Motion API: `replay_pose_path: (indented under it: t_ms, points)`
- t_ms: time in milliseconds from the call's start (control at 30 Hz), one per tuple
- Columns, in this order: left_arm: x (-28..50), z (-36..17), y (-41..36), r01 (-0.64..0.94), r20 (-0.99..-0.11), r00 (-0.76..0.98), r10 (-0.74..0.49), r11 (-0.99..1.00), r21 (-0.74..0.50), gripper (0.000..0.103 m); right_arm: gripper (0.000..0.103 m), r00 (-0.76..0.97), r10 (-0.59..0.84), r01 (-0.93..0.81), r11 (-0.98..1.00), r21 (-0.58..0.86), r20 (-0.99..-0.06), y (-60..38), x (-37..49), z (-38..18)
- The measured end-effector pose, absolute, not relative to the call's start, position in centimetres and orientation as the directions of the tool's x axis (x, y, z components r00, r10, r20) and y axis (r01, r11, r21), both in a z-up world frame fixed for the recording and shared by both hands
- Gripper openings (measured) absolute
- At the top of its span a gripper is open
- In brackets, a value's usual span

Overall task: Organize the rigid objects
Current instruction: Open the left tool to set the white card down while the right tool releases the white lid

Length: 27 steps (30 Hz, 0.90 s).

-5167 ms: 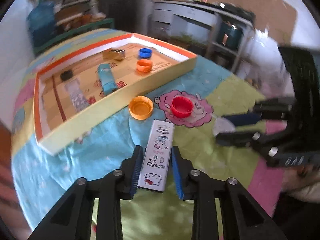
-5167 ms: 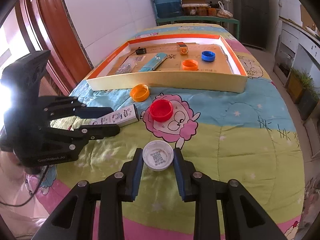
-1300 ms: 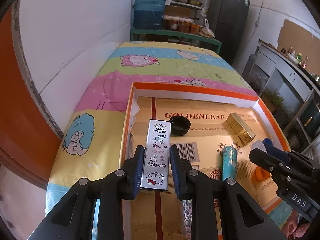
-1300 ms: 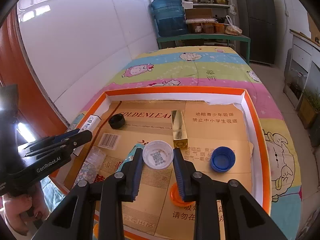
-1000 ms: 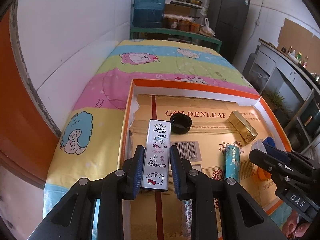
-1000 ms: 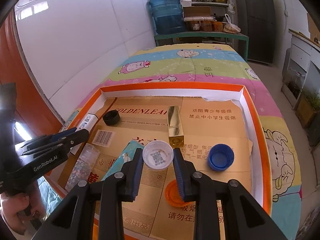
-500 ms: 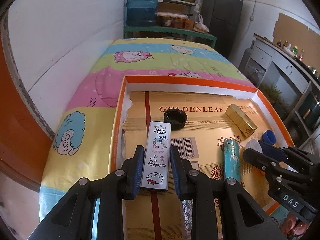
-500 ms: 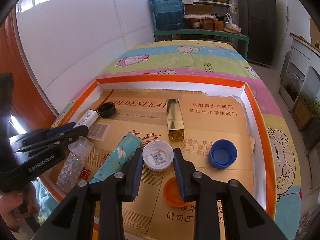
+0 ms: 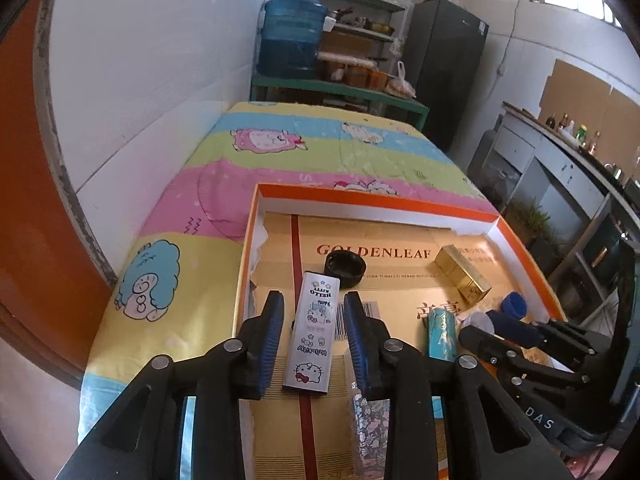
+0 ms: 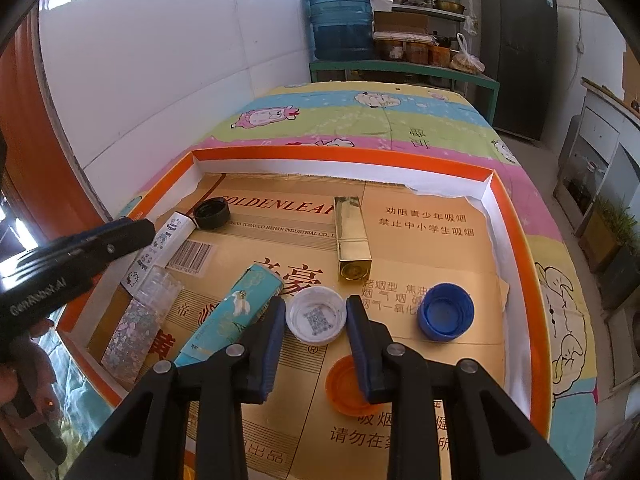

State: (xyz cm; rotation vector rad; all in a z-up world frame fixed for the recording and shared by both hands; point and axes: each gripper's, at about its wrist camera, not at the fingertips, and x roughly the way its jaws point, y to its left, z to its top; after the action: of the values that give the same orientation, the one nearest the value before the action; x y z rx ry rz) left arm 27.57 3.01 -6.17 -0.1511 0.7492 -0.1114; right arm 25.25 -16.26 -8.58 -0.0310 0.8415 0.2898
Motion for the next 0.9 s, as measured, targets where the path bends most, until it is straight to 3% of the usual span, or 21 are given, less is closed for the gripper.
replay_pose_path:
  t_ms: [500, 567, 633, 700, 900]
  points:
    - [26.8, -5.2, 2.9, 0.054, -0.65, 0.745, -0.15, 0.985, -0.166, 0.034, 0.033, 0.644, 0.218, -0.233, 0.969, 0.084, -0.733, -16.9, 25.2, -8.2]
    - [26.7, -5.0, 2.8, 0.055, -0.646, 0.749, -0.147, 0.985, -0.161, 0.034, 0.039, 0.647, 0.217, -0.228, 0.97, 0.086, -0.731, -17.1, 25.1, -8.0]
    - [26.3, -4.6, 2.7, 0.054, -0.641, 0.755, -0.14, 0.987, -0.152, 0.039, 0.054, 0.653, 0.212, -0.224, 0.971, 0.082, -0.727, -17.1, 25.0, -7.7]
    - [25.8, -4.2, 2.6, 0.055, -0.634, 0.762, -0.133, 0.988, -0.141, 0.046, 0.055, 0.658, 0.209, -0.223, 0.972, 0.078, -0.723, -17.2, 24.8, -7.4]
    - [24.1, -3.3, 2.4, 0.058, -0.624, 0.77, -0.133, 0.989, -0.139, 0.046, 0.055, 0.665, 0.21, -0.217, 0.973, 0.083, -0.717, -17.2, 24.0, -6.5]
